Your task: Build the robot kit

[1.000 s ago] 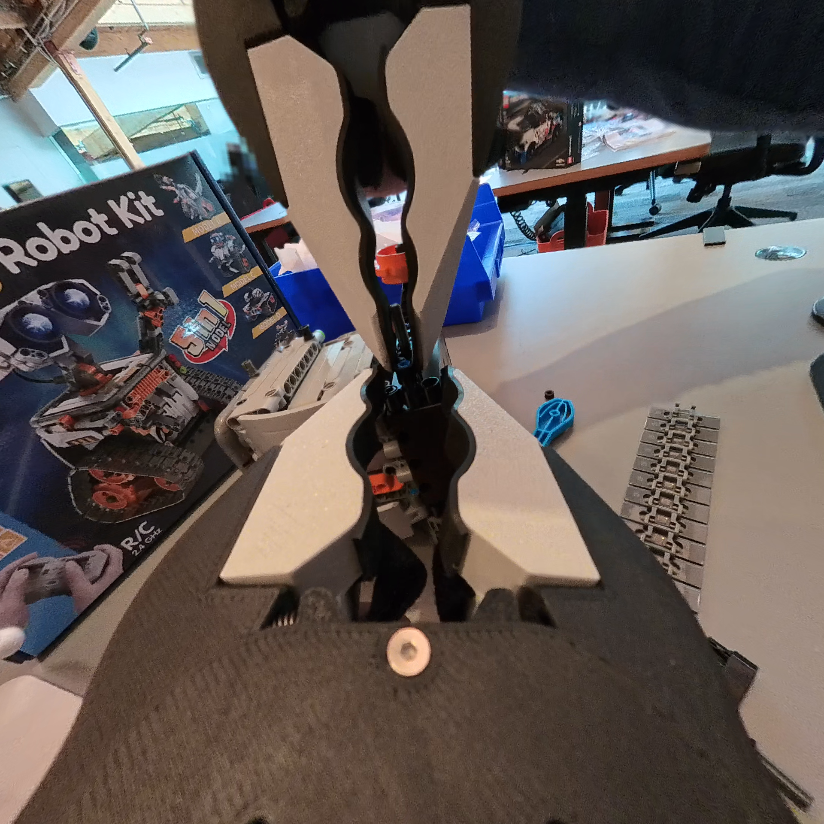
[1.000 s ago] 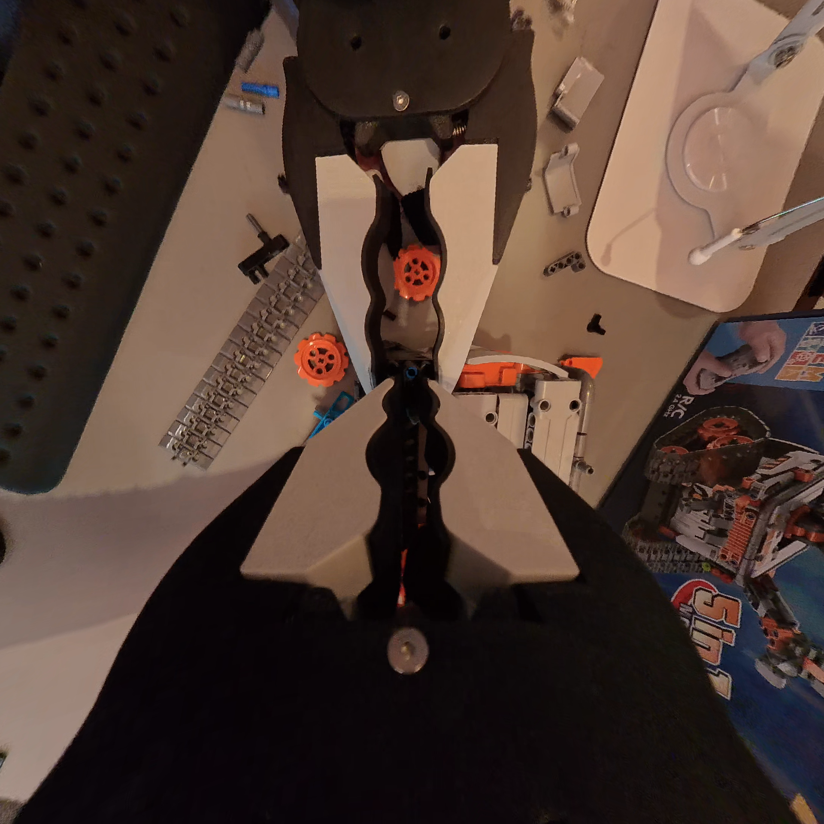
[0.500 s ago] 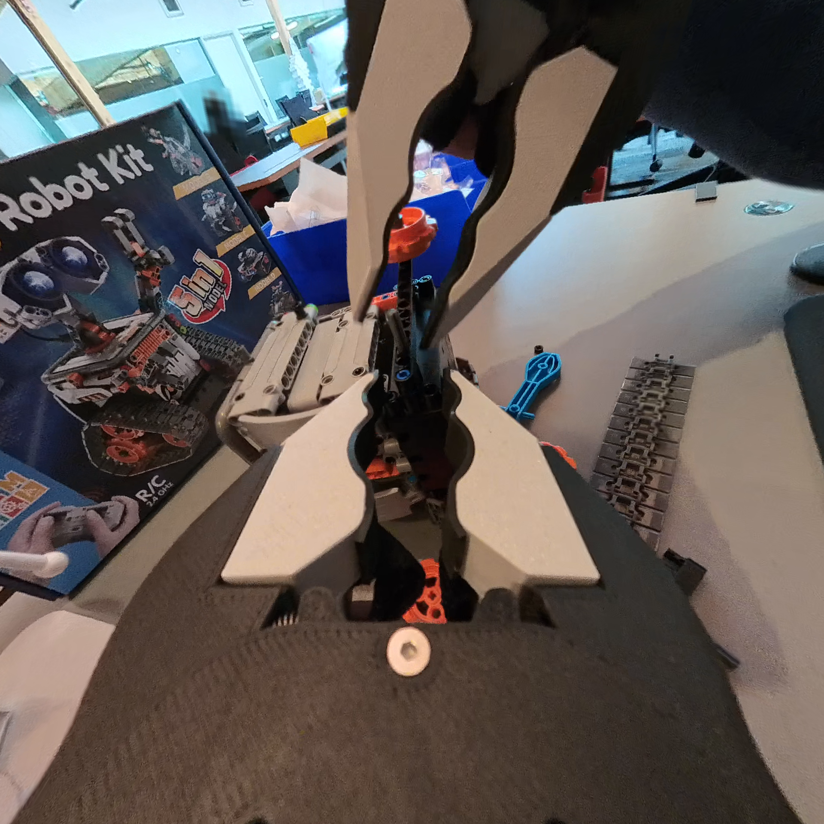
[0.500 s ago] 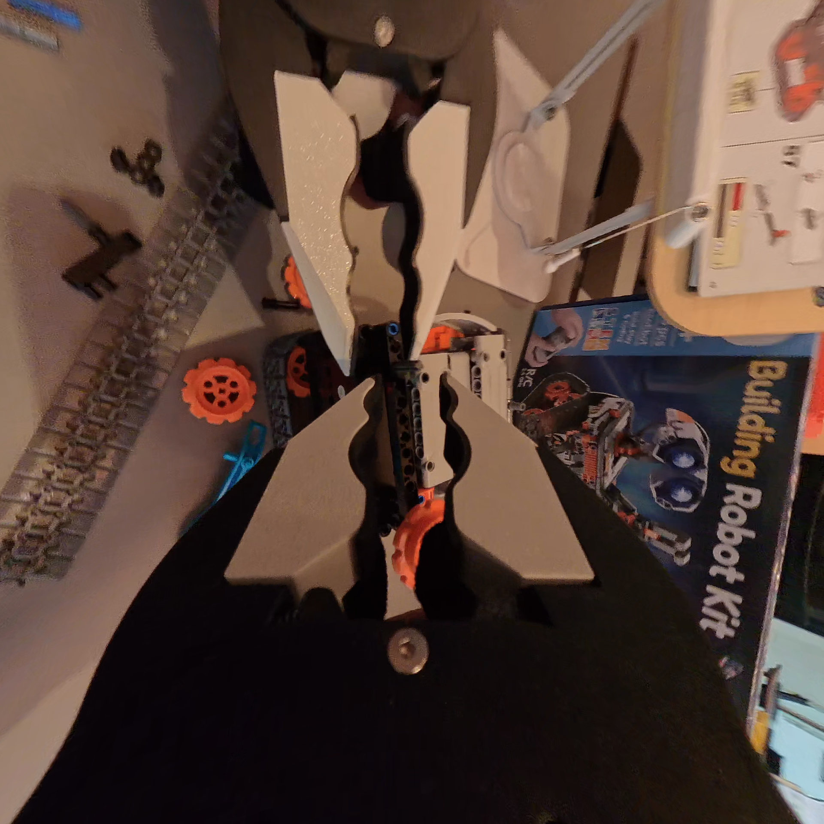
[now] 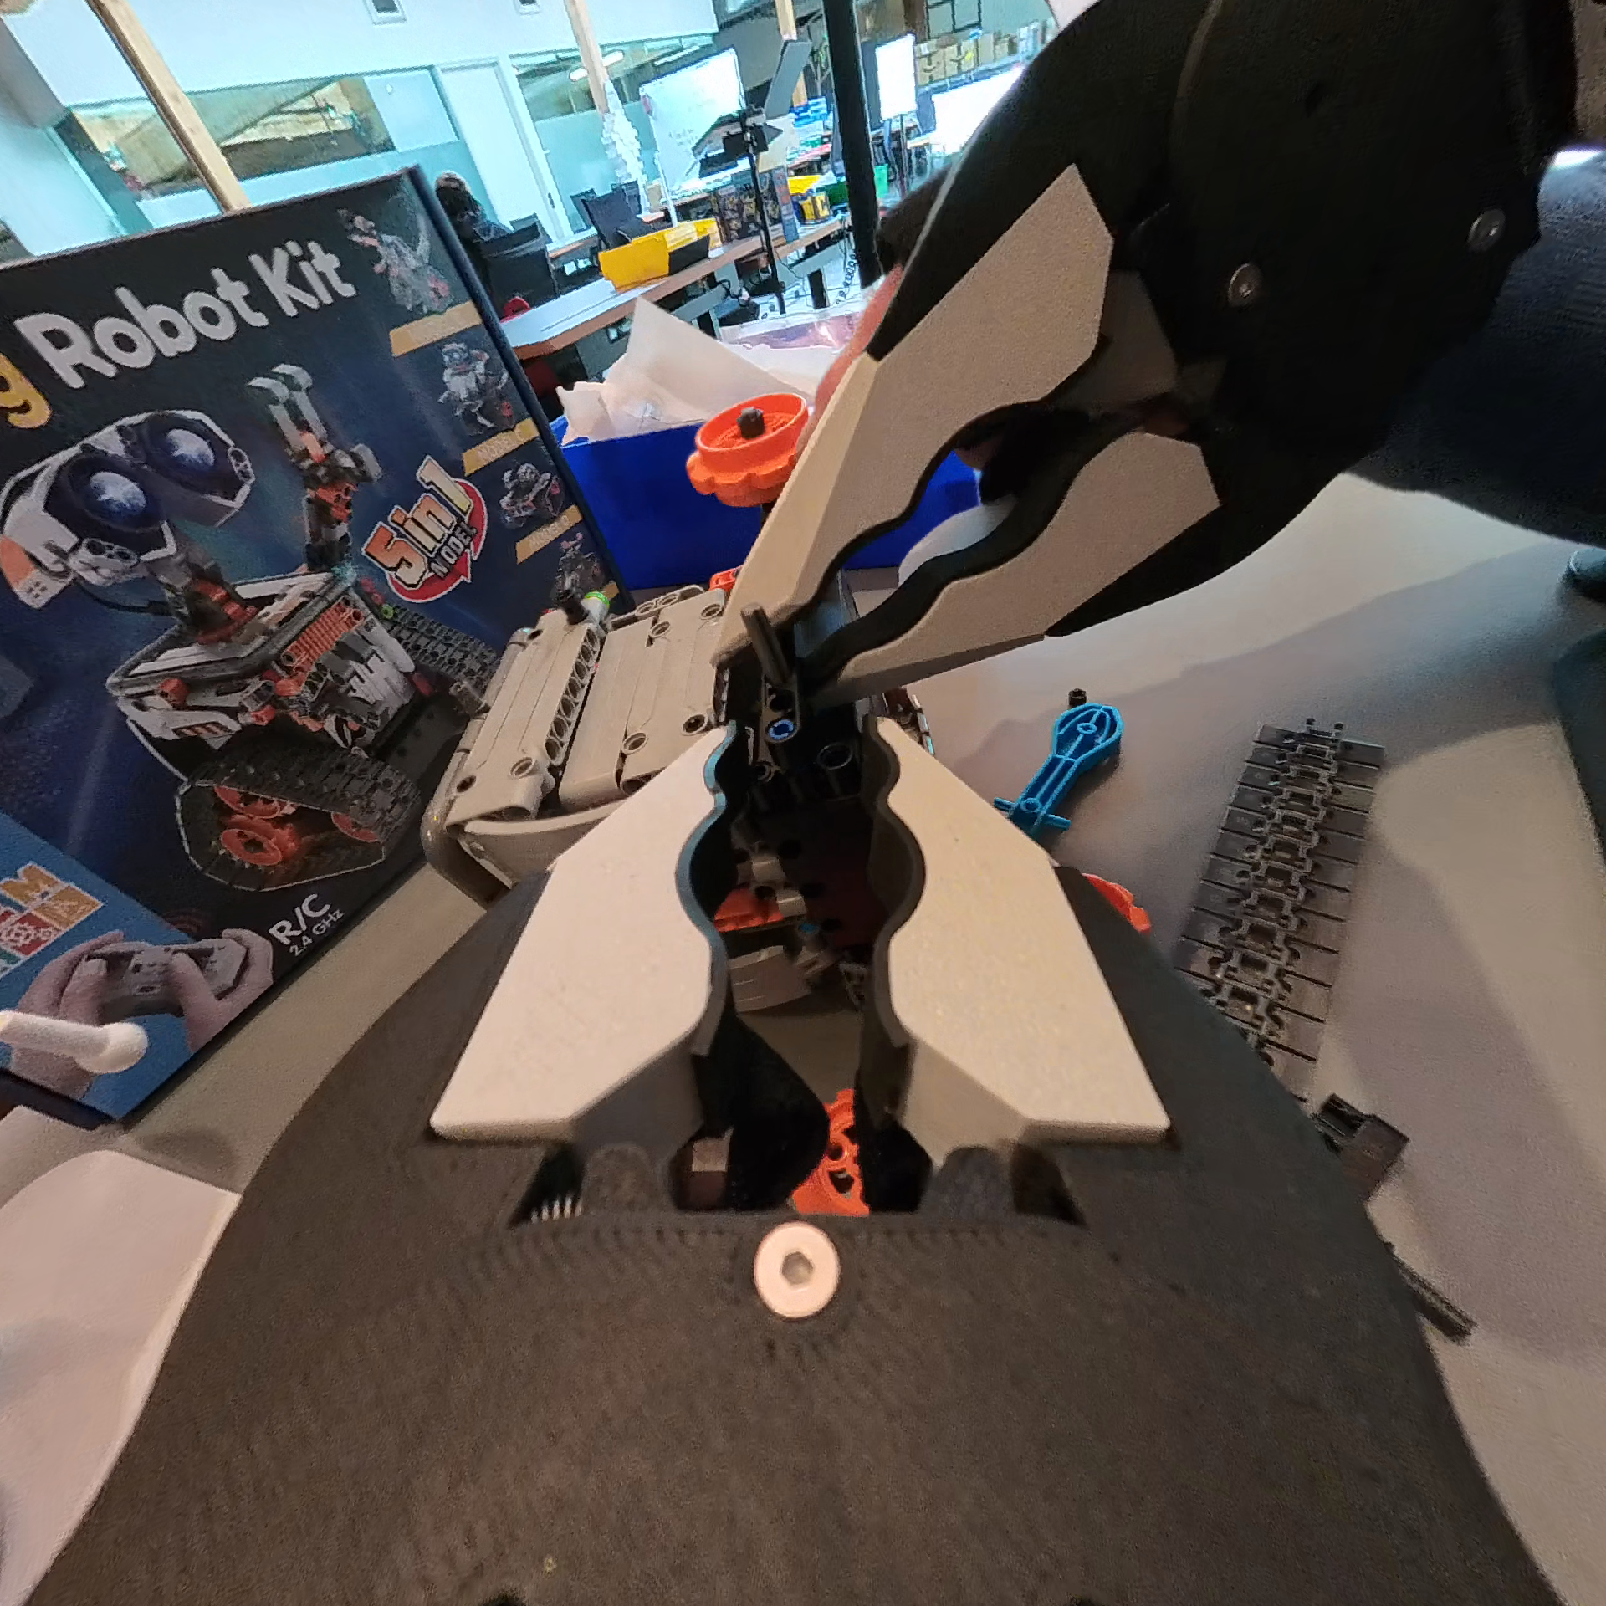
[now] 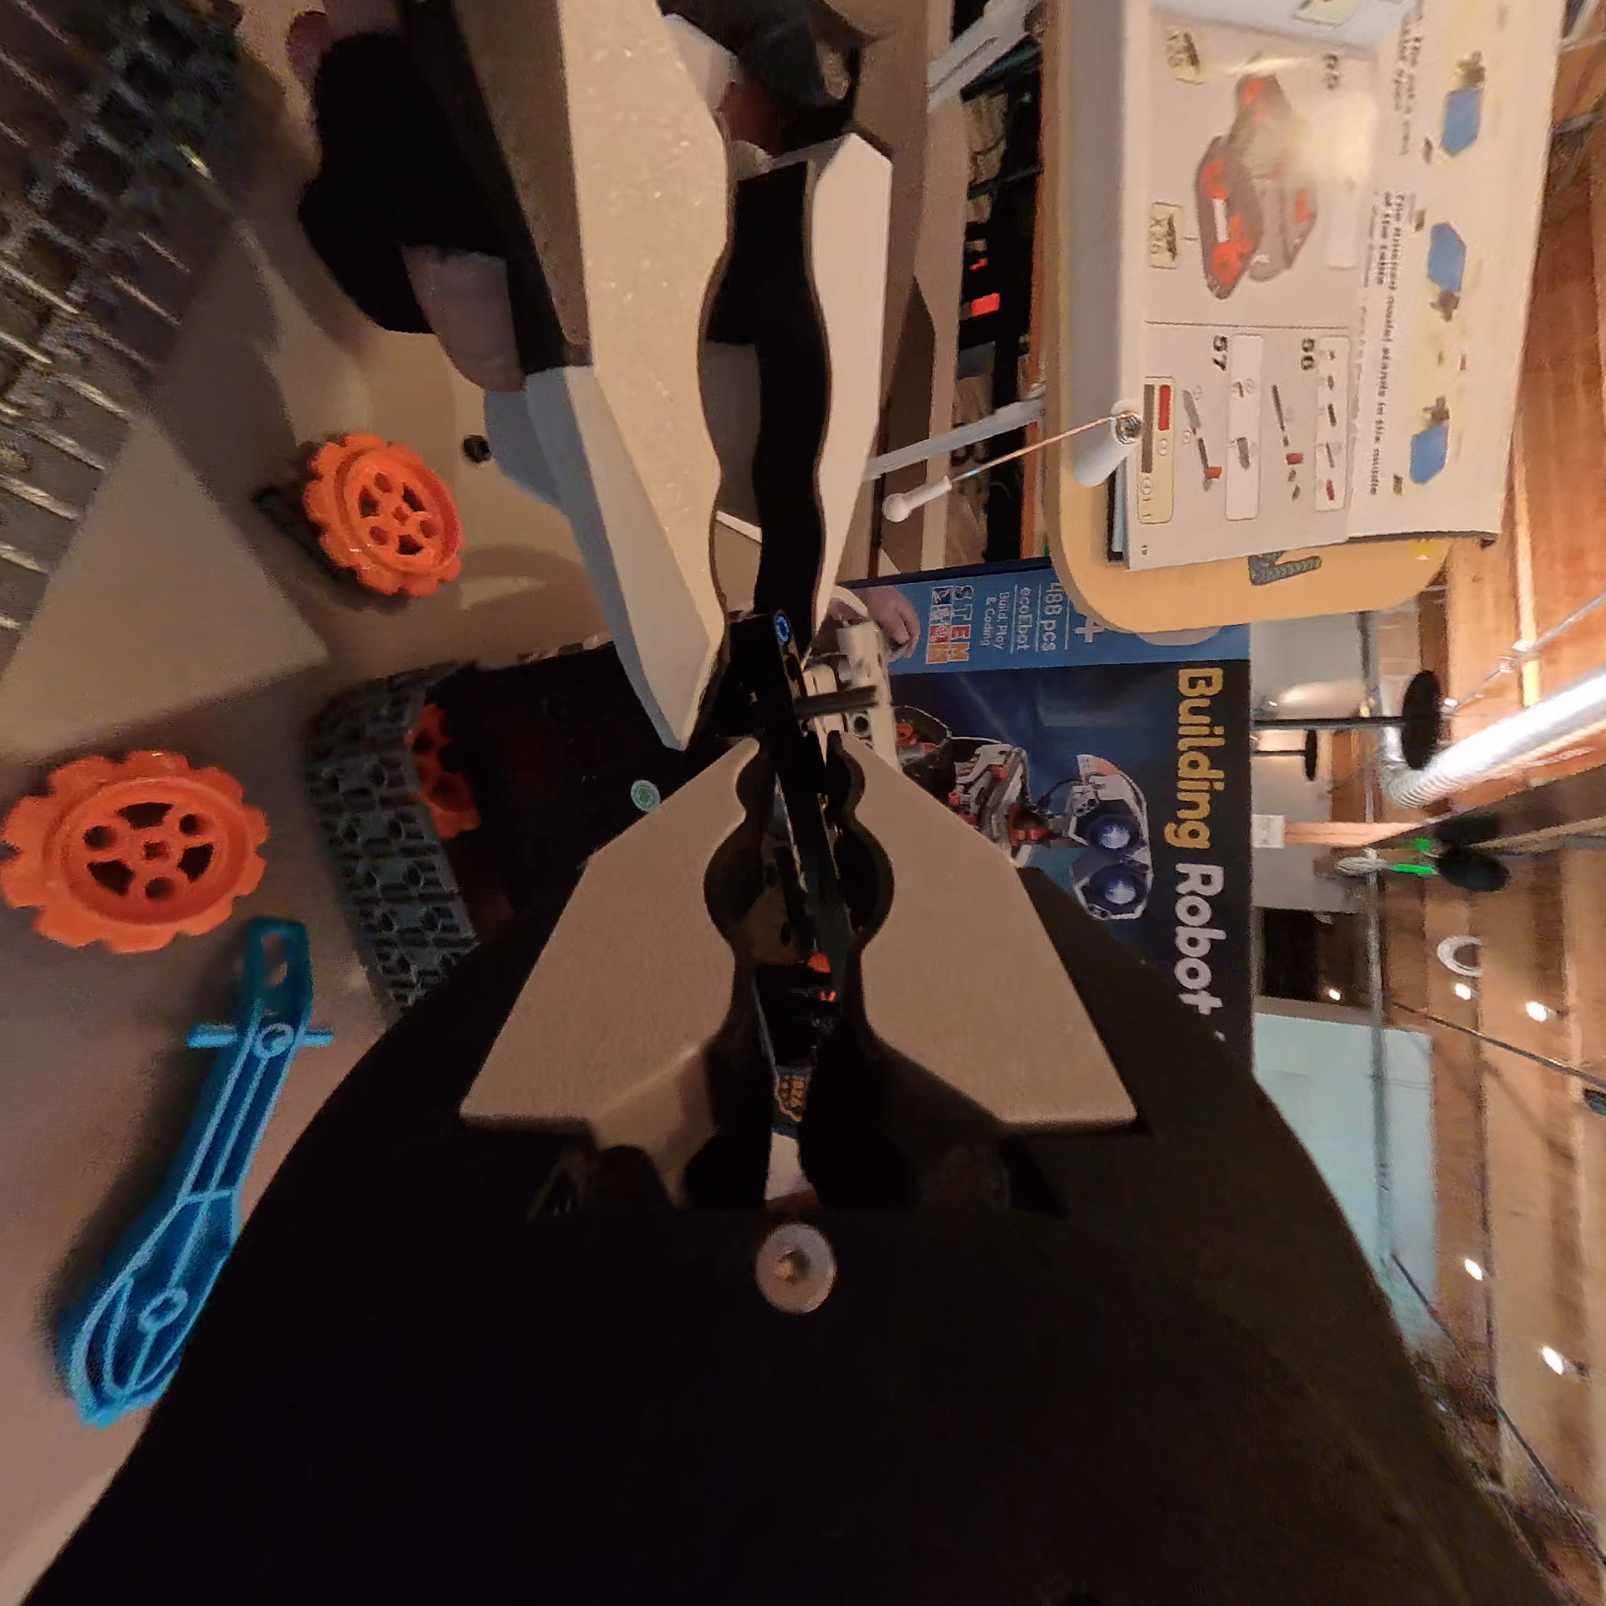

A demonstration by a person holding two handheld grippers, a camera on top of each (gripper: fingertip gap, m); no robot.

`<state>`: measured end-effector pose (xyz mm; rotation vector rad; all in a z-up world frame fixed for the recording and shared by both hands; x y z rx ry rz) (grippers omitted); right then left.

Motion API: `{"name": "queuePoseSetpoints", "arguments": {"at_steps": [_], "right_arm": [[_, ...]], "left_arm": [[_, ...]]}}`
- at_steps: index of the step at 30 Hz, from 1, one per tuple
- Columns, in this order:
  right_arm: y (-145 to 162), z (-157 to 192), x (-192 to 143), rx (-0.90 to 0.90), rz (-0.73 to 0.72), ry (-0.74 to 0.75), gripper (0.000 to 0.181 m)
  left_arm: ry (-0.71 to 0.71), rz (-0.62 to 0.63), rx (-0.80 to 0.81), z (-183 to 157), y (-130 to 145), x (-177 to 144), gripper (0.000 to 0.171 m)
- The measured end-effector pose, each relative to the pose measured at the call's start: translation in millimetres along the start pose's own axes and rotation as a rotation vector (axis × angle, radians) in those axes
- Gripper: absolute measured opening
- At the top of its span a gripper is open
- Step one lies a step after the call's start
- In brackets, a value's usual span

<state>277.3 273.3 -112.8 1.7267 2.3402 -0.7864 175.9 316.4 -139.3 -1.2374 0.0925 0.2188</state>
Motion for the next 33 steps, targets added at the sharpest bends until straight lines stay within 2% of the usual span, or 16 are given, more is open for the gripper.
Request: {"name": "queuePoseSetpoints", "arguments": {"at_steps": [3, 5, 6, 11, 13, 17, 21, 25, 33], "right_arm": [[1, 0, 4, 0.024, -0.015, 0.071, 0.009], [1, -3, 5, 0.023, -0.001, 0.115, 0.021], [2, -3, 6, 0.002, 0.003, 0.144, 0.021], [4, -4, 5, -0.036, 0.046, 0.117, 0.019], [3, -2, 7, -0.003, 0.052, 0.092, 0.009], [4, -1, 11, 0.103, 0.046, 0.132, 0.010], [7, -3, 4, 0.124, 0.060, 0.128, 0.014], [10, -4, -7, 0.163, 0.046, 0.102, 0.003], [19, -1, 7, 0.537, -0.012, -0.003, 0.000]], "left_arm": [[-0.025, 0.002, -0.019, 3, 1, 0, 0.025], [-0.068, 0.020, 0.010, 3, 1, 2, 0.026], [-0.088, 0.022, 0.003, 3, 1, 2, 0.026], [-0.109, 0.027, 0.013, 4, 0, 4, 0.025], [-0.110, 0.027, 0.007, 4, 1, 3, 0.026], [-0.128, 0.027, -0.002, 7, 2, 4, 0.025], [-0.150, 0.034, 0.012, 3, 0, 8, 0.025], [-0.161, 0.034, -0.008, 6, 1, 8, 0.026], [-0.163, 0.042, 0.000, 5, 1, 10, 0.026]]}}
Point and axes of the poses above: each gripper's, where its closed fingertips meet, x out along the fingers, y out of its underside, z = x × y across the jaws, the point moved 8 cm from there along -x, back along the fingers, and after that the axes turned 6 degrees about x, right-handed, at the moved point
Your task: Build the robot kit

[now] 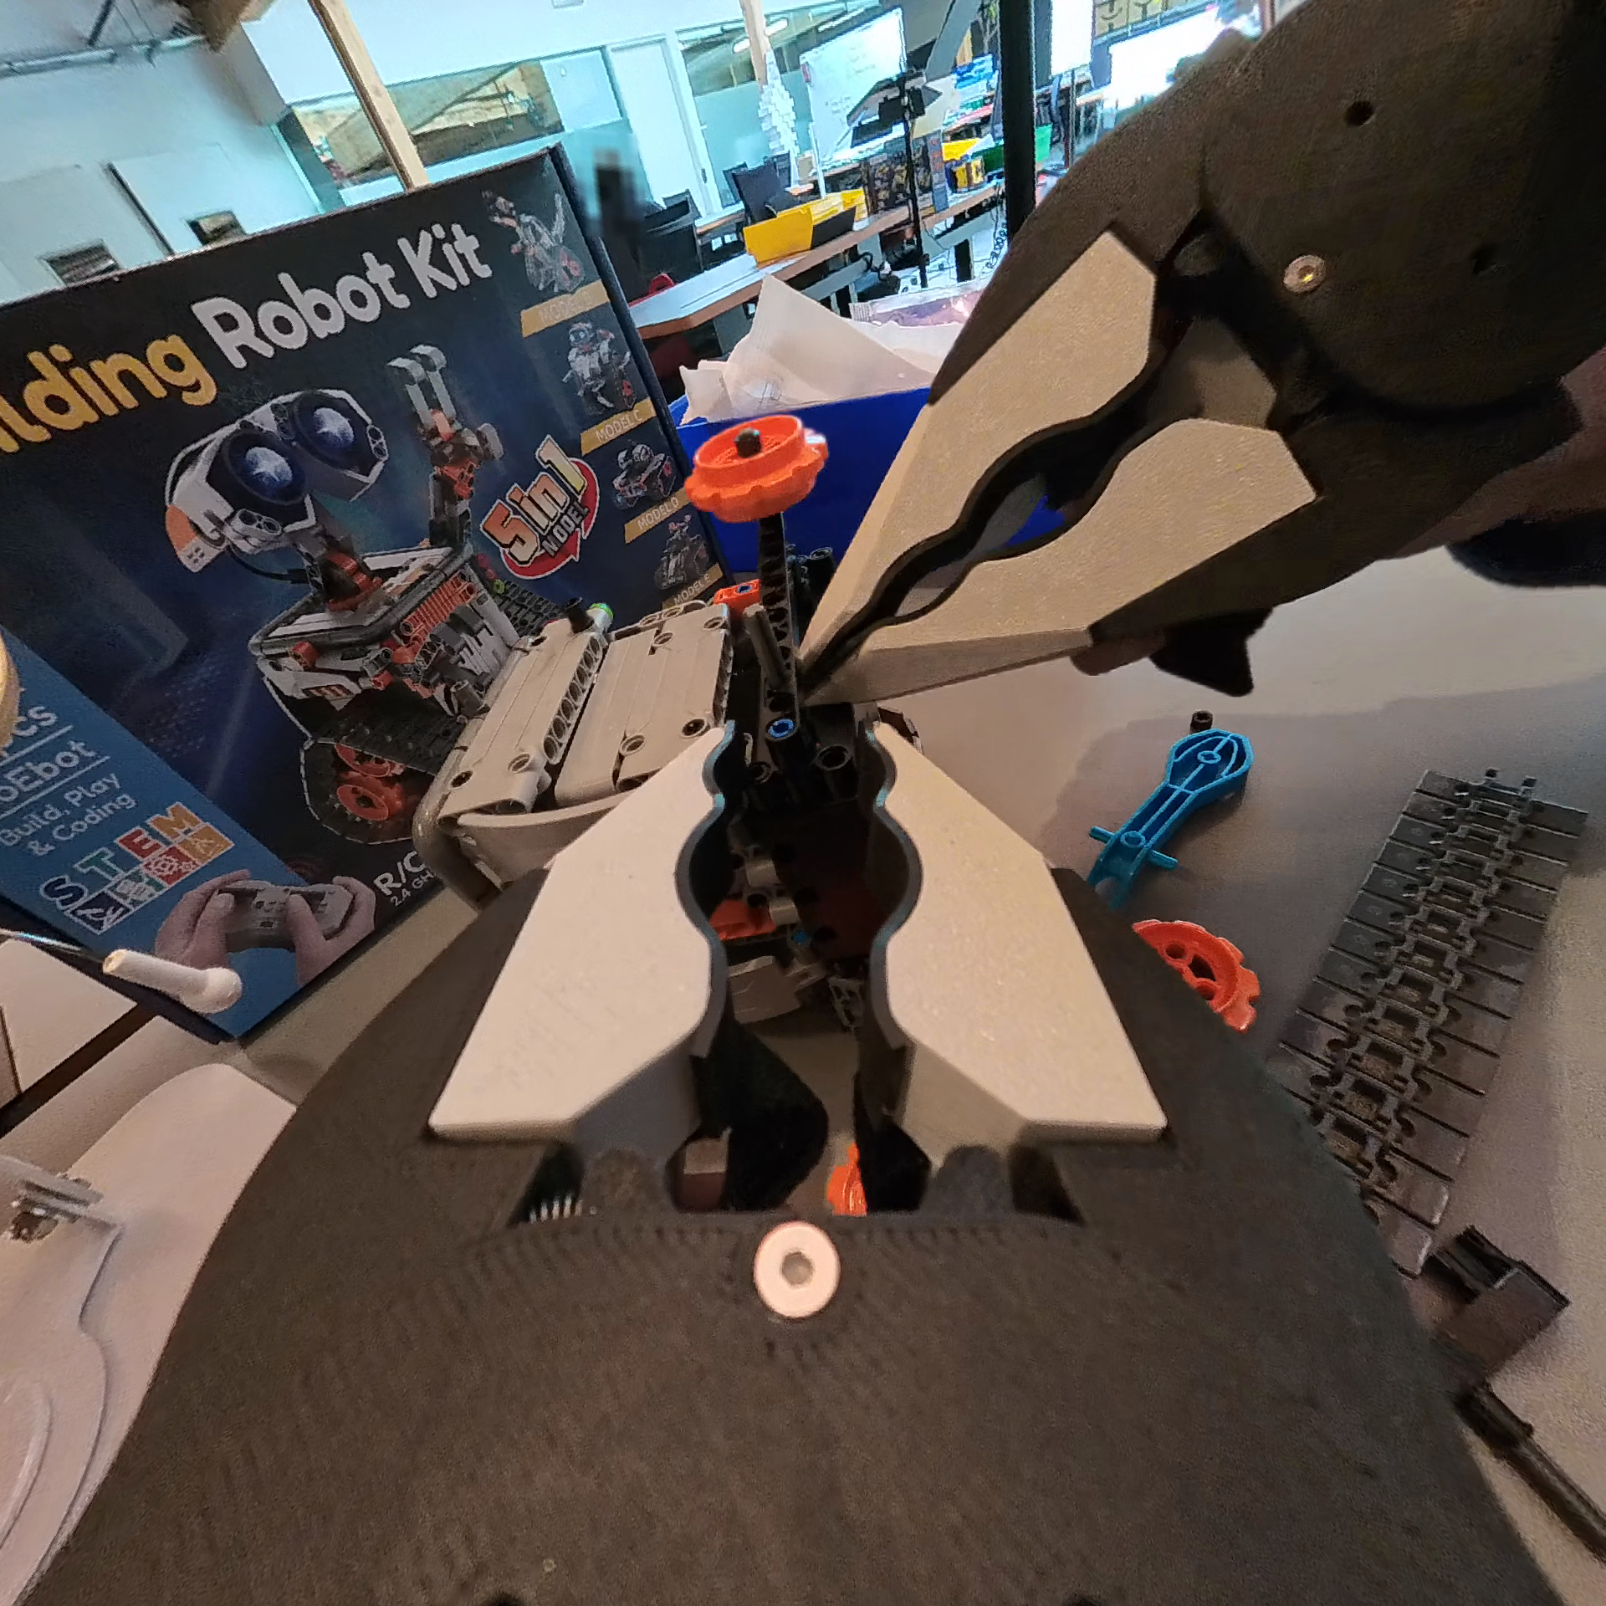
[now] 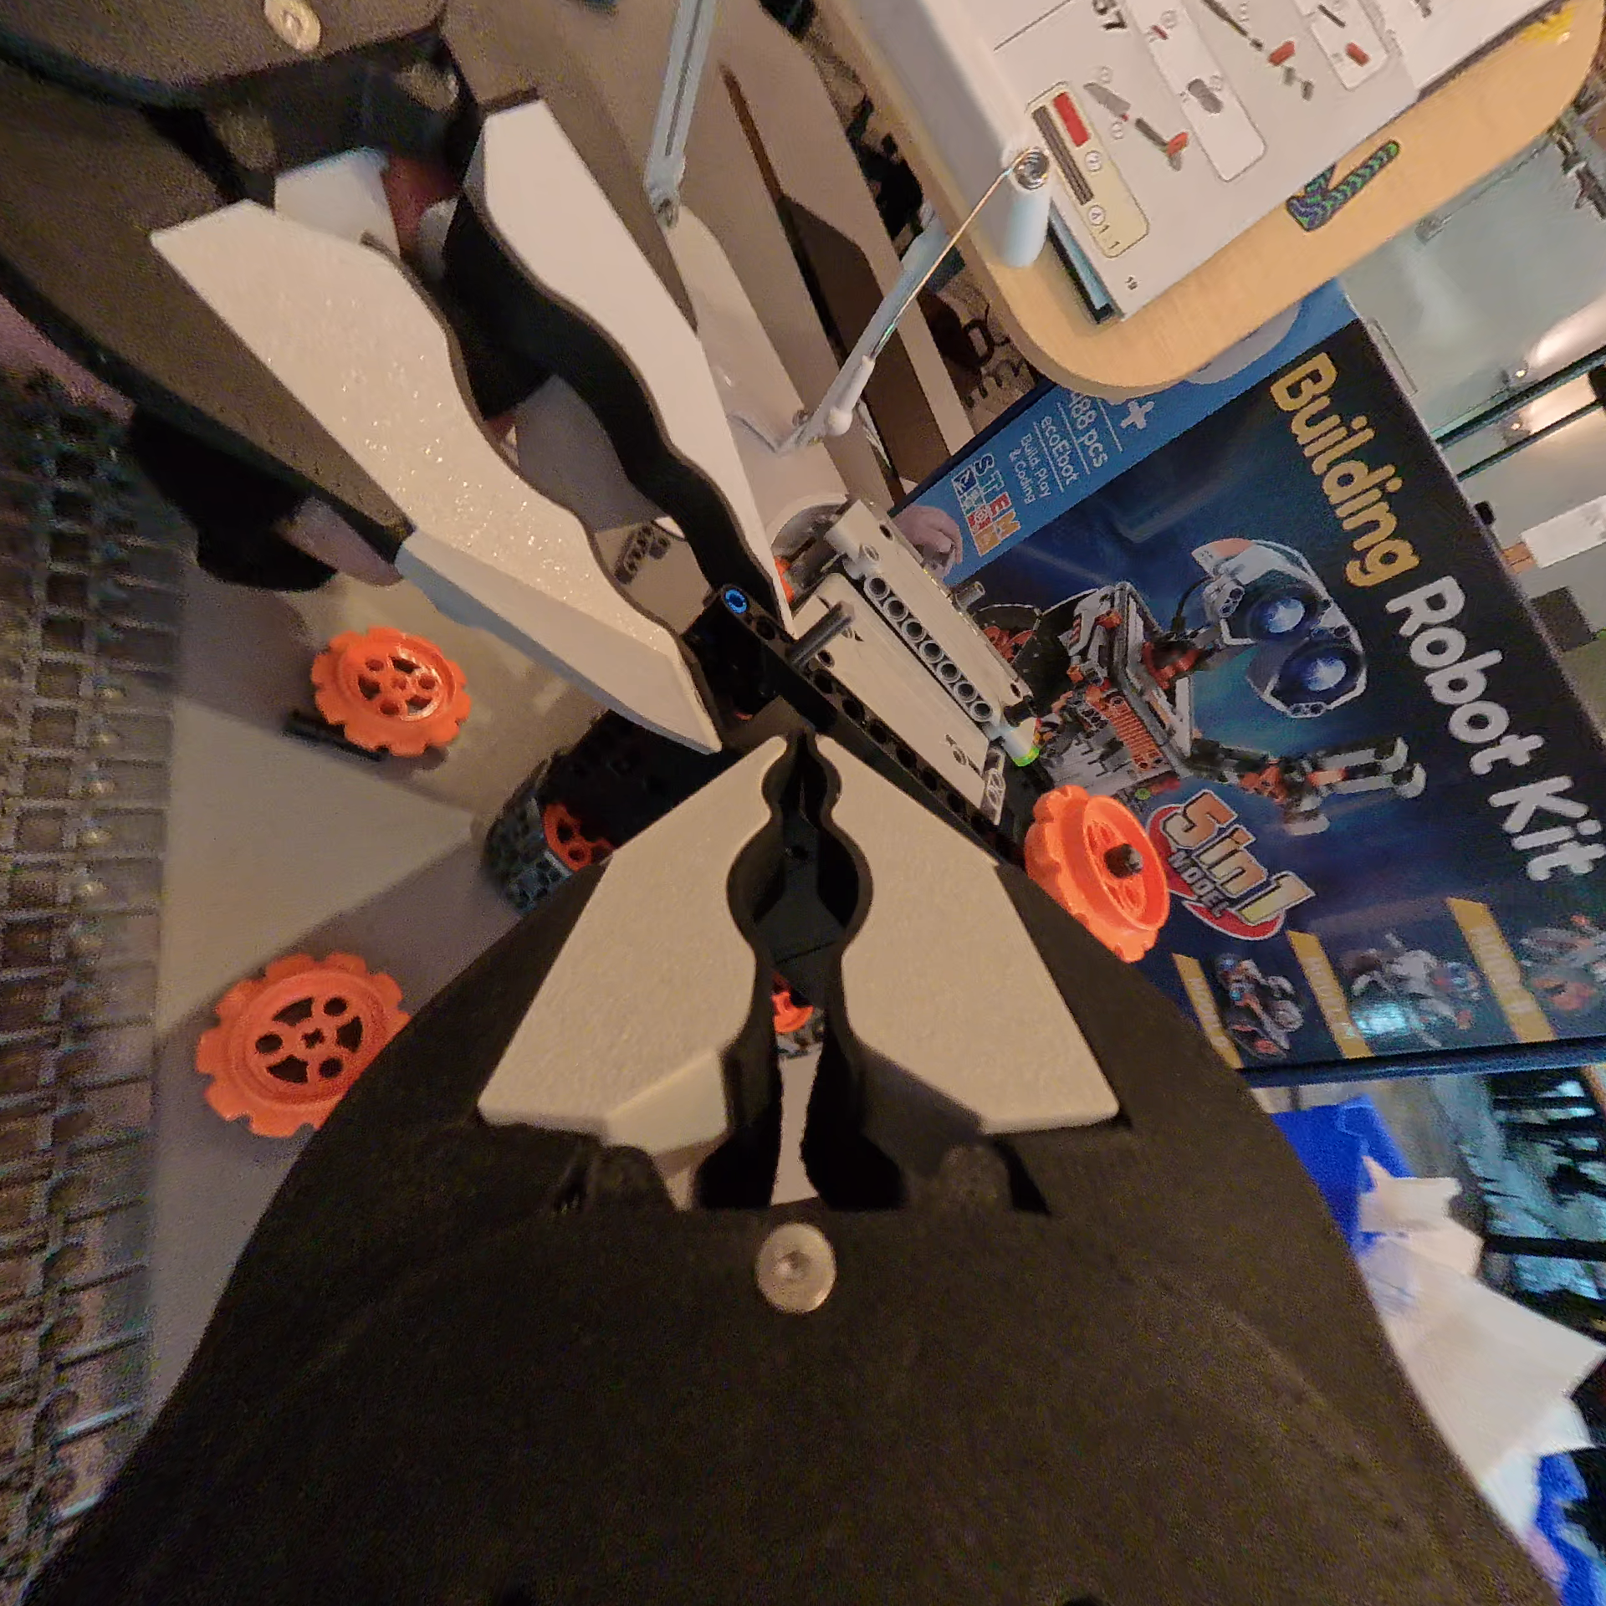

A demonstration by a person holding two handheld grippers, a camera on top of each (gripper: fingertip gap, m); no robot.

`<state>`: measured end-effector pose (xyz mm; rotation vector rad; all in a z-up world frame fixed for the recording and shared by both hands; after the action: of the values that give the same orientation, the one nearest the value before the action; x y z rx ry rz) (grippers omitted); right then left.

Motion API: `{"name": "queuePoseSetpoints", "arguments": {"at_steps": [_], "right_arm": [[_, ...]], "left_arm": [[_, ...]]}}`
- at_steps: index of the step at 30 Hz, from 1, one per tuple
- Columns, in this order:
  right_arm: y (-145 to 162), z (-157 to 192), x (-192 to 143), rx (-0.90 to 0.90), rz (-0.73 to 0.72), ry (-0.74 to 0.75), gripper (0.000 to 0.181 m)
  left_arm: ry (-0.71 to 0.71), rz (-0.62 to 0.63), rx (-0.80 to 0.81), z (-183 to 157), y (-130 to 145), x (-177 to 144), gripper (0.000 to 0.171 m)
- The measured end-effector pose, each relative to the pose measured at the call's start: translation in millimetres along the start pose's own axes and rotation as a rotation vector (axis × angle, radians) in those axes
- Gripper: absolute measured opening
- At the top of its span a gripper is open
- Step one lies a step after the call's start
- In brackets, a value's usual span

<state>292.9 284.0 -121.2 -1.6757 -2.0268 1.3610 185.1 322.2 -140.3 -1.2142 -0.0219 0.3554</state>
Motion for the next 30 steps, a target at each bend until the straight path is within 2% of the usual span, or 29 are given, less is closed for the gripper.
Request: {"name": "queuePoseSetpoints", "arguments": {"at_steps": [7, 10, 15, 20, 22, 24, 30], "right_arm": [[1, 1, 9, 0.113, -0.104, 0.011, 0.000], [6, -5, 14, 0.353, -0.159, -0.068, 0.000], [11, -6, 19, 0.515, -0.214, -0.077, 0.000], [19, -11, 24, 0.795, -0.311, -0.223, 0.000], [18, -10, 23, 0.718, -0.300, -0.189, 0.000], [15, -7, 20, 0.451, -0.261, -0.070, 0.000], [8, -4, 18, -0.022, -0.179, 0.117, 0.000]], "left_arm": [[0.025, -0.012, -0.046, 8, 3, 0, 0.025], [0.020, -0.011, -0.052, 9, 3, 1, 0.025], [0.013, -0.004, -0.047, 11, 3, 3, 0.025], [0.015, -0.008, -0.045, 11, 3, 3, 0.025], [0.011, -0.003, -0.039, 10, 3, 3, 0.025], [0.013, 0.002, -0.032, 9, 2, 4, 0.025], [0.027, -0.004, -0.033, 10, 2, 5, 0.025]]}}
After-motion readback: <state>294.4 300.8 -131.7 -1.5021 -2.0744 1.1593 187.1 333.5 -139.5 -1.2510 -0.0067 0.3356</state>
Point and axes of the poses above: each gripper's, where its closed fingertips meet, x out along the fingers, y out of its underside, z = x × y across the jaws, the point moved 8 cm from there along -x, back along the fingers, and after that the axes turned 6 degrees about x, right-handed, at the moved point
